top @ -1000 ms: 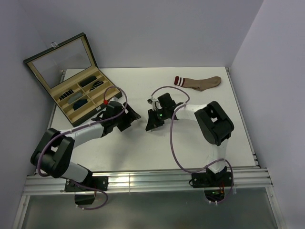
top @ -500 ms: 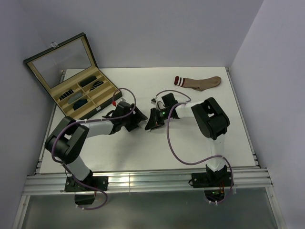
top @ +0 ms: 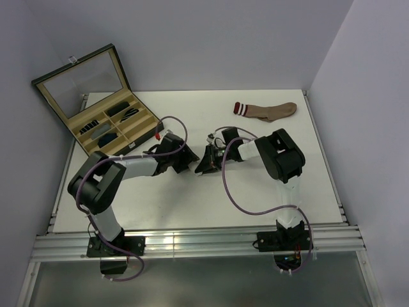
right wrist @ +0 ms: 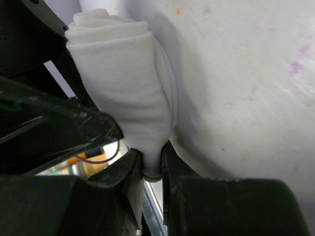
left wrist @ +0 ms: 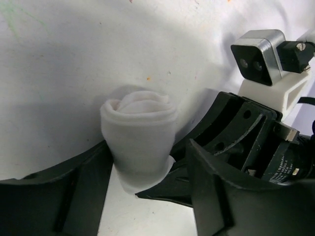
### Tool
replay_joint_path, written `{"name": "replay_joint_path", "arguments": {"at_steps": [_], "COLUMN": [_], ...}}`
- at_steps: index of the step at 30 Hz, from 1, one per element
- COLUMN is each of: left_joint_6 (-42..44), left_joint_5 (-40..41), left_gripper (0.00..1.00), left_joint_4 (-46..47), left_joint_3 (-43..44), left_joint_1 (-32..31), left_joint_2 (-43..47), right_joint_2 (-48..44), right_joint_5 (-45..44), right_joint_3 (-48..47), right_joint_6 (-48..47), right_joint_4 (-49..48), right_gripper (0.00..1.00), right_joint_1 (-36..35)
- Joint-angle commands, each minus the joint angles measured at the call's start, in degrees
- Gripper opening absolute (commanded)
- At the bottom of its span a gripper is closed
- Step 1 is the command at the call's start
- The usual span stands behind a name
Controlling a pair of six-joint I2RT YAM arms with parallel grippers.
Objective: Roll the socks
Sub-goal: Pick up the sock at the center of the board.
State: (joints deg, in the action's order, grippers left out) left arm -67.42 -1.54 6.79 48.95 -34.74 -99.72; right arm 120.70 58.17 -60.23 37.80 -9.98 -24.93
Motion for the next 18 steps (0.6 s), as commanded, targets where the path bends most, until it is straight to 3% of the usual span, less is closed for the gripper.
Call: {"name": "replay_joint_path", "arguments": {"at_steps": [1, 5, 7, 8, 12, 18], "left_joint_6": [0.2, 0.3, 0.1, 0.2, 1.2, 8.3], "left_joint_5": [1.3, 3.2, 3.3, 3.3, 4.2, 8.6], "left_gripper": [0.63, 0.36, 0.3, 0.22, 0.01, 0.0], "left_joint_4": [-8.2, -10.5, -10.9, -11.5, -13.9, -18.1], "left_joint_3": [0.7, 2.0, 2.4, 2.6, 4.2, 9.1], "left_joint_1": [-1.3, -1.4, -1.4, -1.4, -1.4, -0.5], "left_joint_2": [-3.6, -5.3, -5.7, -6.0, -6.3, -4.2], "right_joint_2": [2.5, 2.8, 2.6, 2.3, -1.9, -12.7], "right_joint_5": [-2.5, -2.4, -2.9, -3.2, -6.0, -14.9], "right_joint_3": [2.0, 2.6, 2.6, 2.6, 2.7, 4.6], "right_joint_6": [4.8, 6.8, 6.7, 6.5, 2.6, -4.8], "right_joint_4": [-3.5, -5.5, -5.1, -4.9, -0.2, 8.3], "right_gripper": [0.01, 0.03, 0.07, 0.09, 0.34, 0.55], "right_joint_1": [0.5, 0.8, 0.8, 0.8, 0.8, 1.1]}}
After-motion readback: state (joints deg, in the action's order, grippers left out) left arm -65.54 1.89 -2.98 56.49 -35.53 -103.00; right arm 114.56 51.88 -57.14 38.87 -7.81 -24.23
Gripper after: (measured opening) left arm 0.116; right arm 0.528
